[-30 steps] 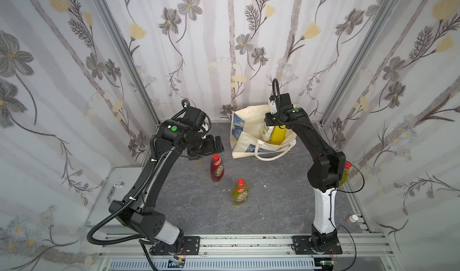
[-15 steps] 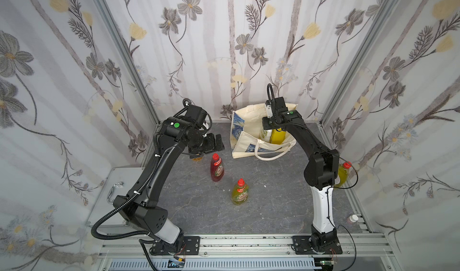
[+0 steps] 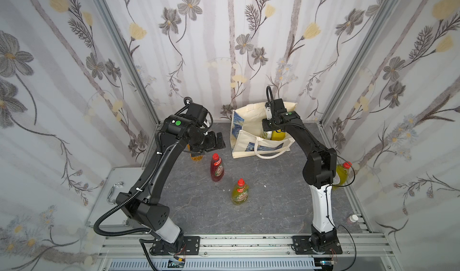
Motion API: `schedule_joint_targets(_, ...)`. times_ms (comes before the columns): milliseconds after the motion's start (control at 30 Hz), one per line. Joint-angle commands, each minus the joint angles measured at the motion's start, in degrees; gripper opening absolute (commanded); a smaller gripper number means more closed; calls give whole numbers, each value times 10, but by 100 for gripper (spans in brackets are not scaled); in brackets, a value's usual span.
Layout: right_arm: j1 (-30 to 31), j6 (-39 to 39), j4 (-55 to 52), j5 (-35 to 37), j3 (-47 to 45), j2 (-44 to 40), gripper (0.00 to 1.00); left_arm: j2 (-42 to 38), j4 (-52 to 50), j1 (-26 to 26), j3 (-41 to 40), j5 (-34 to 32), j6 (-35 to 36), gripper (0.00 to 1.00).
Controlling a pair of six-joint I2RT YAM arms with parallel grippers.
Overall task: Pack dish soap into the shopping bag
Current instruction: Place the bottle of dish soap in the shopping bag.
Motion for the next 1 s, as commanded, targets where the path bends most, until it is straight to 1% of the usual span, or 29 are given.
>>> schedule_joint_targets(0,0,-2,32,1,3,4,26,4,-9,1,8,2,-4,100)
schedule_joint_targets(400,5,3,37,-3,-25,-11,38,3,-11,1,7,2,-4,100)
schedule_joint_targets(767,9,11,53,2,-26,-29,62,1,-7,1,2,8,-5,100)
schedule_joint_targets(967,10,15,62,1,-26,-40,70,-1,-4,1,-1,10,-5,100)
